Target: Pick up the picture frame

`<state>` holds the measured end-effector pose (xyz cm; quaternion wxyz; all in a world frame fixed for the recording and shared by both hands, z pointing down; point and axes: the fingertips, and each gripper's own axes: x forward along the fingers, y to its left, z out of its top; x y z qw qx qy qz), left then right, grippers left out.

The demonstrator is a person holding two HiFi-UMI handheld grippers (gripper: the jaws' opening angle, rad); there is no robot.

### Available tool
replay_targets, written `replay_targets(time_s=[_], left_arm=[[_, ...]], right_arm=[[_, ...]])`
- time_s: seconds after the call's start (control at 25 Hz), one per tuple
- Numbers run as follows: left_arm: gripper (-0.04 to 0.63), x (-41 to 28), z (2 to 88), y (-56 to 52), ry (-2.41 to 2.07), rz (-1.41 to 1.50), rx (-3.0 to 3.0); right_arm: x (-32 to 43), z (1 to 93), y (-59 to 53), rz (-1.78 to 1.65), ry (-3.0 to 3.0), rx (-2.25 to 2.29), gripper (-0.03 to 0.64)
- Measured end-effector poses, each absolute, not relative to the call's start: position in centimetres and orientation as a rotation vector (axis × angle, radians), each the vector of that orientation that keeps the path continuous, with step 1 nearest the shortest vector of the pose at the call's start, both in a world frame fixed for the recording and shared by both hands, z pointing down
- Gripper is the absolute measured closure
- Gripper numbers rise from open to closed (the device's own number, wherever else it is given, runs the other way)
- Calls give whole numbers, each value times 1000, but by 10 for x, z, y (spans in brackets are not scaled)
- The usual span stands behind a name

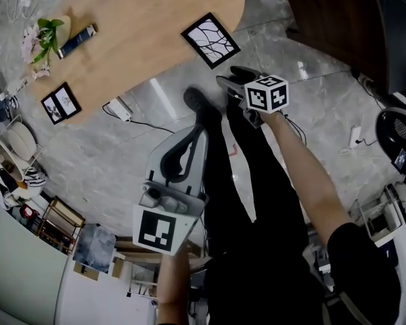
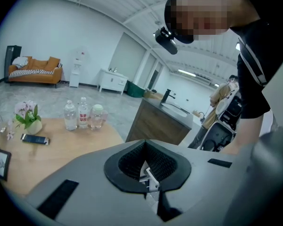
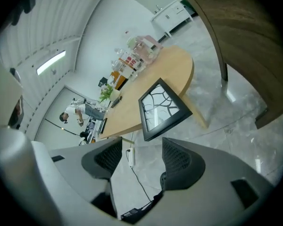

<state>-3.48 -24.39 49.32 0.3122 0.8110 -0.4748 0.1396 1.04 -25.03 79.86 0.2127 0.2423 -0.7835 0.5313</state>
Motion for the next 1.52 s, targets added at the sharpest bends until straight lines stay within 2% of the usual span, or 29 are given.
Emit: replay_targets(time_s=[0.24, 0.52, 1.28, 1.4, 1.52], left_arm=[[583, -44, 515, -237, -1254, 377, 2101], [583, -51, 535, -228, -1261, 382, 2060], [583, -51, 551, -217, -1244, 395, 2037], [583, -52, 551, -217, -1248, 393, 2038], [583, -51, 548, -215, -1252, 389, 2040]], right_arm=[[-6, 826, -261, 1790, -2111, 721, 373], [-21, 844, -267, 1963, -2080, 776, 367], [-38, 858, -290, 2147, -2059, 849, 370], [-37, 856, -291, 2133, -2069, 861, 444], [-37, 853, -291, 2138, -2067, 860, 463]])
